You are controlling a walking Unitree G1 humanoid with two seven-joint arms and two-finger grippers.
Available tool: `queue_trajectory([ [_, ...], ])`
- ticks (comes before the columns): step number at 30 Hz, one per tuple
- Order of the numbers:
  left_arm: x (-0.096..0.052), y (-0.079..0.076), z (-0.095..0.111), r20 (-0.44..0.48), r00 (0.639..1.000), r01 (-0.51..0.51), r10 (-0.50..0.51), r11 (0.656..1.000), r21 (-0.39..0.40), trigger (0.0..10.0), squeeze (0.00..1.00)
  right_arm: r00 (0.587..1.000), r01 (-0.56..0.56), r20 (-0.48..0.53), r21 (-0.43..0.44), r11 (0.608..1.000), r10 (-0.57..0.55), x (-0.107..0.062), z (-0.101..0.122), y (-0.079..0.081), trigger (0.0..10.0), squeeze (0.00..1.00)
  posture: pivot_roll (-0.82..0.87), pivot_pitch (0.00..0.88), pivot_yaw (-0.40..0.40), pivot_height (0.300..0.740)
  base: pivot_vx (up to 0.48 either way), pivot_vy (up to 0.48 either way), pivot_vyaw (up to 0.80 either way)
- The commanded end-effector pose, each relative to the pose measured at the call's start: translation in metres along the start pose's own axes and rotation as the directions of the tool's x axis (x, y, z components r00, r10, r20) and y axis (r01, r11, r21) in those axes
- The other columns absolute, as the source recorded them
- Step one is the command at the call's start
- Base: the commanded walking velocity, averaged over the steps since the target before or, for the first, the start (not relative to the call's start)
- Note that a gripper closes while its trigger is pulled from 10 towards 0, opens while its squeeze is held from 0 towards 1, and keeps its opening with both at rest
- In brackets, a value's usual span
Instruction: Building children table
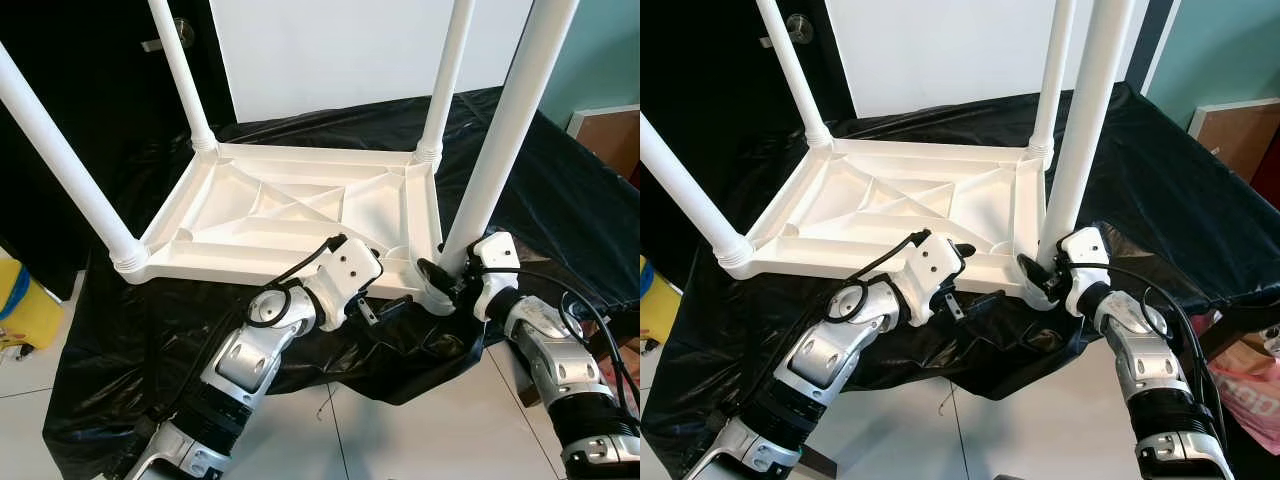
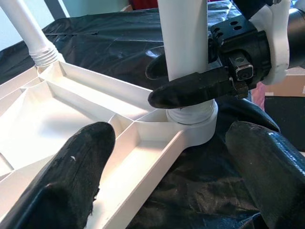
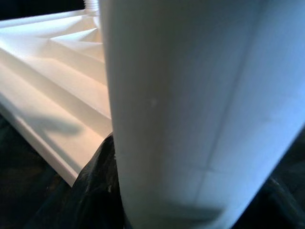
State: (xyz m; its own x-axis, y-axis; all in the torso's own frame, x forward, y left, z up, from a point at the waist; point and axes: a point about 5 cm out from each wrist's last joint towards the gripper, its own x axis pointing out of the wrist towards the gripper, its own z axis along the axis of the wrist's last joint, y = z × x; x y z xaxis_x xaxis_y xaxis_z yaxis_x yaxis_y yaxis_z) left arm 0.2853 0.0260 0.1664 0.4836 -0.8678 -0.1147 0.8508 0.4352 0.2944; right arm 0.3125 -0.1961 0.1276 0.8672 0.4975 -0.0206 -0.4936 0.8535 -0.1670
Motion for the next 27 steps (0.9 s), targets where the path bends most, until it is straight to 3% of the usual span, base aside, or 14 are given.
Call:
queue_trajectory([
  [1,0.0,0.0,-0.002,-0.001,1.0,-0.003,0.003,1.0,0.002,10.0,0.0,1.0,-0.012,-0.022,0.047,0.999,0.013,0.002,-0.008,0.012,10.0,0.0,-0.17,0.03,-0.019,0.74,0.0,0.0,0.0],
  [5,0.0,-0.003,-0.002,-0.001,1.0,0.003,-0.003,1.0,0.0,10.0,0.0,0.995,0.084,-0.063,0.015,0.996,-0.083,0.002,-0.012,0.019,10.0,0.0,-0.17,0.028,-0.022,0.74,0.0,0.0,0.0],
  [15,0.001,-0.005,-0.003,-0.002,1.0,0.014,-0.014,1.0,-0.002,10.0,0.0,0.97,0.233,-0.076,0.044,0.972,-0.229,0.005,-0.014,0.03,10.0,0.0,-0.18,0.021,-0.025,0.74,0.0,0.0,0.0],
  [19,0.002,-0.006,-0.003,0.001,1.0,0.017,-0.017,1.0,-0.002,10.0,0.0,0.885,0.458,-0.145,0.099,0.883,-0.443,0.008,-0.021,0.035,10.0,0.0,-0.17,0.017,-0.026,0.74,0.0,0.0,0.0],
  [22,0.002,-0.006,-0.003,0.001,1.0,0.018,-0.018,1.0,-0.002,10.0,0.0,0.869,0.488,-0.151,0.102,0.867,-0.471,0.008,-0.022,0.036,10.0,0.0,-0.17,0.017,-0.026,0.74,0.0,0.0,0.0],
  [24,0.002,-0.005,-0.003,-0.002,1.0,0.017,-0.017,1.0,0.002,10.0,0.0,0.806,0.585,-0.167,0.085,0.806,-0.568,0.005,-0.024,0.038,10.0,0.0,-0.16,0.011,-0.026,0.74,0.0,0.0,0.0],
  [25,0.002,-0.005,-0.003,-0.002,1.0,0.017,-0.017,1.0,0.002,10.0,0.0,0.806,0.585,-0.167,0.085,0.806,-0.568,0.005,-0.024,0.038,10.0,0.0,-0.16,0.011,-0.026,0.74,0.0,0.0,0.0],
  [27,0.001,-0.005,-0.003,-0.005,1.0,0.015,-0.015,1.0,0.006,10.0,0.0,0.75,0.657,-0.173,0.077,0.75,-0.639,0.003,-0.024,0.041,10.0,0.0,-0.16,0.008,-0.029,0.74,0.0,0.0,0.0],
])
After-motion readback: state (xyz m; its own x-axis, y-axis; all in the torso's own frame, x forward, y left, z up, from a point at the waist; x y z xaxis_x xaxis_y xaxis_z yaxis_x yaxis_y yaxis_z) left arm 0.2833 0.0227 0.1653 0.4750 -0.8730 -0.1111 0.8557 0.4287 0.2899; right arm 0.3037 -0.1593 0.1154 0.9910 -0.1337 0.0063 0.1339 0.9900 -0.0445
